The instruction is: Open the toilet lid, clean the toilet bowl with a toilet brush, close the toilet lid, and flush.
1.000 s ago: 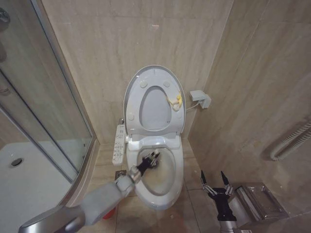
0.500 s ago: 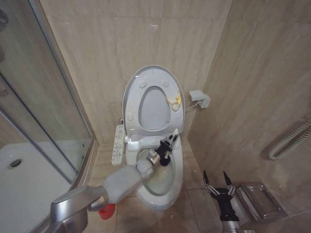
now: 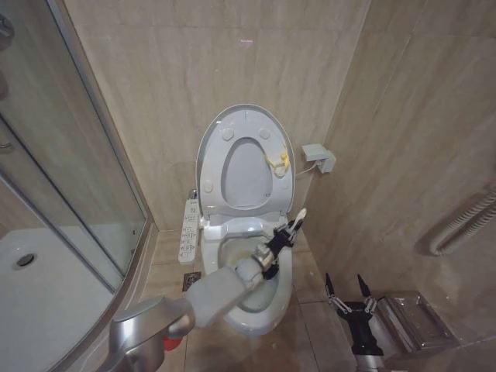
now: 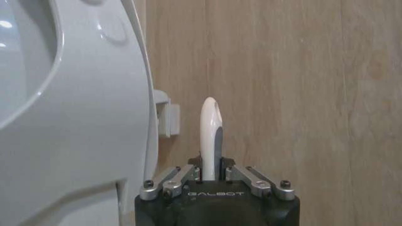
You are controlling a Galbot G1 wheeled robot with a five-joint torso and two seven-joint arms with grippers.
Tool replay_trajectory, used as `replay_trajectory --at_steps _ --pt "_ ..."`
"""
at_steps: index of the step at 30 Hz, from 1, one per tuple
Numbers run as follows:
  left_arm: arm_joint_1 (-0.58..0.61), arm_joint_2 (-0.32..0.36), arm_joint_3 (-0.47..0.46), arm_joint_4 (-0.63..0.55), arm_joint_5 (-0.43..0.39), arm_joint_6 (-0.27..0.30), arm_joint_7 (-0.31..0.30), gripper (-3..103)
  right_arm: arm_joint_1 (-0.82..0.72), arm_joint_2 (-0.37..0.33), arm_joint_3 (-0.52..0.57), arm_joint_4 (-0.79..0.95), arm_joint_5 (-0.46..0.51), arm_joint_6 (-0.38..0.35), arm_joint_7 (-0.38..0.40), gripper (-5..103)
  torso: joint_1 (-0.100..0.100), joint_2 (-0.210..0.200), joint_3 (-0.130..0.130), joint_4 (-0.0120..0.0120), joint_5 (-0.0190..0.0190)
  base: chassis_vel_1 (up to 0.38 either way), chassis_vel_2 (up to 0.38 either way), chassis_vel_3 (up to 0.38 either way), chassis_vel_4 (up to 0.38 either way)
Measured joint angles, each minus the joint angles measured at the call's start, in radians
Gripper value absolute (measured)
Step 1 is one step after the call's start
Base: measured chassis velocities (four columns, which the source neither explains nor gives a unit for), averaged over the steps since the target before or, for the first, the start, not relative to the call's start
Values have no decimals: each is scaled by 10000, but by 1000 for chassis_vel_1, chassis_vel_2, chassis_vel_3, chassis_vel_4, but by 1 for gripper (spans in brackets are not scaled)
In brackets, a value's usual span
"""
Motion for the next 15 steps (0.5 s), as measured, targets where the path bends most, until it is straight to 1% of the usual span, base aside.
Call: replay_trajectory --at_steps 1,3,4,7,9,11,12,13,14,15 --pt "0 0 0 0 0 0 0 18 0 0 0 0 0 0 0 100 0 0 0 0 0 0 0 0 0" --pt "127 257 305 28 23 0 11 18 -74 -19 33 52 28 14 0 100 0 1 0 3 -1 0 0 0 0" --pt "244 448 457 15 79 -1 32 18 -93 -37 61 65 55 19 0 100 0 0 1 9 -1 0 0 0 0" --pt "376 633 577 -6 164 -11 56 18 -115 -64 97 65 85 27 -1 100 0 0 1 14 0 0 0 0 0" --pt "389 624 552 -12 180 -14 59 18 -116 -65 100 66 91 28 -1 100 0 1 1 14 -1 0 0 0 0" --pt "346 432 325 -30 178 -17 54 18 -110 -45 98 68 95 30 -1 100 0 0 1 9 -1 0 0 0 0" --pt "257 275 170 -36 168 -17 51 18 -102 -27 84 69 93 30 -1 100 0 0 1 1 -2 0 0 0 0" --pt "118 73 -6 1 163 -20 46 18 -86 2 64 69 83 30 -1 100 0 1 0 -1 -2 0 0 0 0" --pt "118 73 -6 1 163 -20 46 18 -86 2 64 69 83 30 -1 100 0 1 0 -1 -2 0 0 0 0" --pt "-12 -118 -132 145 164 -35 48 18 -74 47 35 68 67 31 -6 100 0 1 -1 -3 -2 0 0 0 0"
